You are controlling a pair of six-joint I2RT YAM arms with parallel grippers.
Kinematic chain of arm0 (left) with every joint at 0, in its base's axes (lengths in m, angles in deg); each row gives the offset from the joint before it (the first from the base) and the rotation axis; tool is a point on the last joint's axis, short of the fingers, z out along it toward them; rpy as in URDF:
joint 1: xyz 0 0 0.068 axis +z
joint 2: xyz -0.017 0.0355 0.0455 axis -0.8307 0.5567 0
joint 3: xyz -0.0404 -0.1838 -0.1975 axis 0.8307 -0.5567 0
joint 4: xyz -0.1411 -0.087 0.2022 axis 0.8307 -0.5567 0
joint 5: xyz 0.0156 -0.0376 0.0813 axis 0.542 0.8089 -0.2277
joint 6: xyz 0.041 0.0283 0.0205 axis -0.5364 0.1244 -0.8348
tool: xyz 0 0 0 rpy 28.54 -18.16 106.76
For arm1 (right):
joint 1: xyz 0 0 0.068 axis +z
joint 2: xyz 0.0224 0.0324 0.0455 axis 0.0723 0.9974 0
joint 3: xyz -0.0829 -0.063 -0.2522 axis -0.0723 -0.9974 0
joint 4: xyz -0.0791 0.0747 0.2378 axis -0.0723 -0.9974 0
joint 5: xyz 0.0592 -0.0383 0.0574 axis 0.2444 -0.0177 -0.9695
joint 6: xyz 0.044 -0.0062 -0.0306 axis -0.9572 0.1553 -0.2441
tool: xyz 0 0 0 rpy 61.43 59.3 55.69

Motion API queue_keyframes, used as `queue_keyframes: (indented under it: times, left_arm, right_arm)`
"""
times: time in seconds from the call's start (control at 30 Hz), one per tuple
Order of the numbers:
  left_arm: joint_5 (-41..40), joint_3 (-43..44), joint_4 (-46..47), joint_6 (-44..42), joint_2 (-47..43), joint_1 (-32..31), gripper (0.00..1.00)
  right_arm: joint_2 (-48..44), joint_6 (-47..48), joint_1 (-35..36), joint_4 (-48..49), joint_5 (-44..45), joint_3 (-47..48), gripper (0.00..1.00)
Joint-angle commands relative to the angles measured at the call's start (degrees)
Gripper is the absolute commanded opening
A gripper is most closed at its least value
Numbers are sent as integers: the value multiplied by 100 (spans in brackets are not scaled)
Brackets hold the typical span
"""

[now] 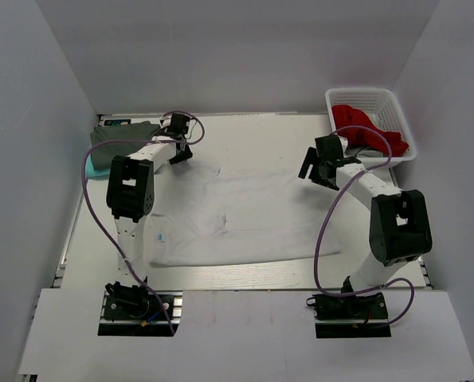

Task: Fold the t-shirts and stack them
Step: Grap the side of the flattened tshirt furthest away from the robot with both arms

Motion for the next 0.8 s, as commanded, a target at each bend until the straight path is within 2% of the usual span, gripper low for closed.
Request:
queue_keyframes:
  times: [0.0,0.03,0.1,0.13,0.17,0.2,0.43,0.6,0.77]
  left_arm:
    - [-1,-497,-90,-16,-223,-1,45]
    - [-2,-498,-89,-16,-223,-1,42]
    - [-2,-498,-89,-69,-223,-1,30]
    - [-2,-420,-89,-69,-223,-1,22]
    - [-2,-419,-89,-130,-223,-1,5]
    - [-2,-358,-89,-131,-171,-1,0]
    - [60,-296,25,-245,-310,-1,0]
    - [200,-603,376,-306,-618,-1,0]
    - [324,-806,526,-306,-759,-1,0]
  right_arm:
    - [167,-7,-11,122,135,278,90]
    - [194,-16,-20,104,179,322,90]
    - [352,2,-2,78,231,392,90]
    - [439,-7,-2,78,249,514,90]
    - [527,2,-2,130,284,533,90]
    - [615,28,-2,148,319,559,90]
    - [1354,89,-11,410,522,1341,90]
    - [1916,55,-11,552,557,1824,90]
    - [2321,-200,-20,324,618,2167,90]
